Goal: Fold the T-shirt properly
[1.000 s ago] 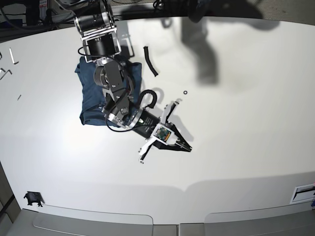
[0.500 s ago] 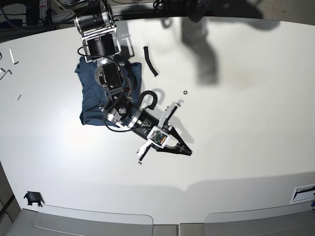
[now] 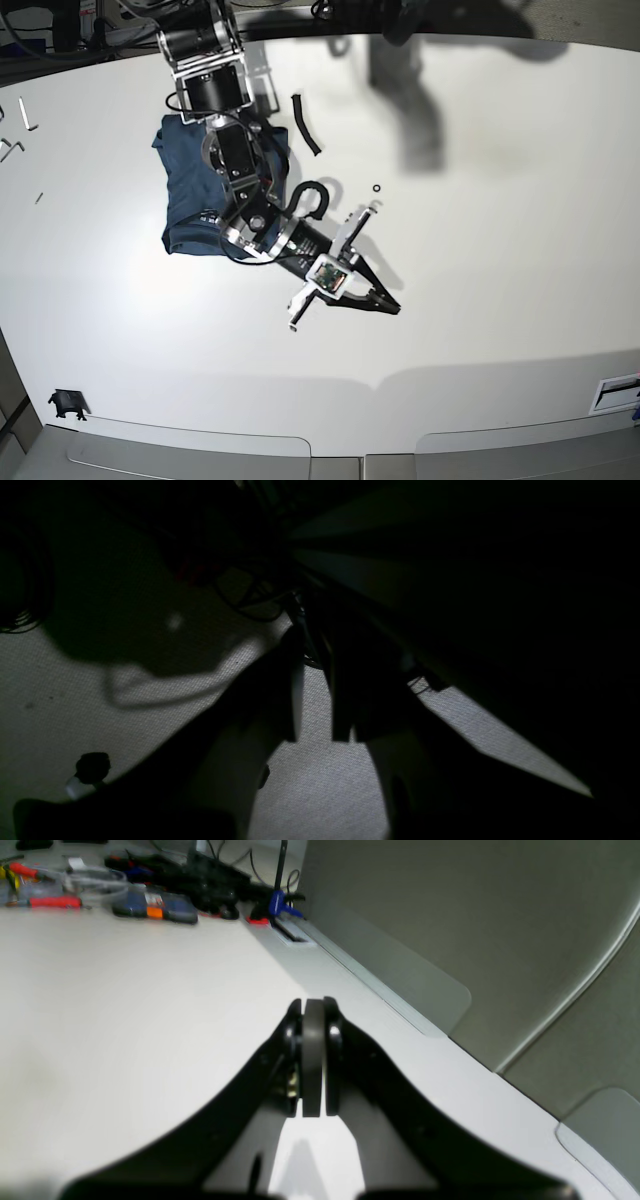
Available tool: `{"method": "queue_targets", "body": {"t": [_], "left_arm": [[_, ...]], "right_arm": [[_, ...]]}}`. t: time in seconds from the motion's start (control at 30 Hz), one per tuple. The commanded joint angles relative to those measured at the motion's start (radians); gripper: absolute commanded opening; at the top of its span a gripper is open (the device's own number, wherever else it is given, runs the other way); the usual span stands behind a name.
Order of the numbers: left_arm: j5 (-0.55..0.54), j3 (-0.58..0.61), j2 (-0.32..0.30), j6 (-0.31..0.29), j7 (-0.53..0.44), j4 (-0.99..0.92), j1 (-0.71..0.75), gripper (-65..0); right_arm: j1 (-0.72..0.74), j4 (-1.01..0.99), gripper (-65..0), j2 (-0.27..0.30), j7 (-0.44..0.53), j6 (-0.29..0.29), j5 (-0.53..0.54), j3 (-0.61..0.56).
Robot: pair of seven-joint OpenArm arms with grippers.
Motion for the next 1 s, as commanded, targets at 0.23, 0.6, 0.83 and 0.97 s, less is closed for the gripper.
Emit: {"method": "queue_targets", "body": {"t": [0.23,0.6,0.83,0.97], "left_arm": [[0.002,0.002,0.008,-0.010,-0.009,0.005,0.011,-56.9],[0.002,0.002,0.008,-0.010,-0.010,0.005,0.011,-56.9],[0.002,0.002,0.008,-0.010,-0.009,0.005,0.011,-56.9],[0.002,0.002,0.008,-0.010,-0.009,0.005,0.011,-56.9]], "right_arm": [[0.029,0.016,-65.0,-0.005,0.033,-0.009,0.135,0.005],[0.037,0.016,-65.0,-0.005,0.034,-0.286,0.187,0.020],[0.049,0.016,-65.0,-0.005,0.034,-0.286,0.327,0.044],[0.048,0.016,-65.0,-0.005,0.034,-0.286,0.373,0.044]]}}
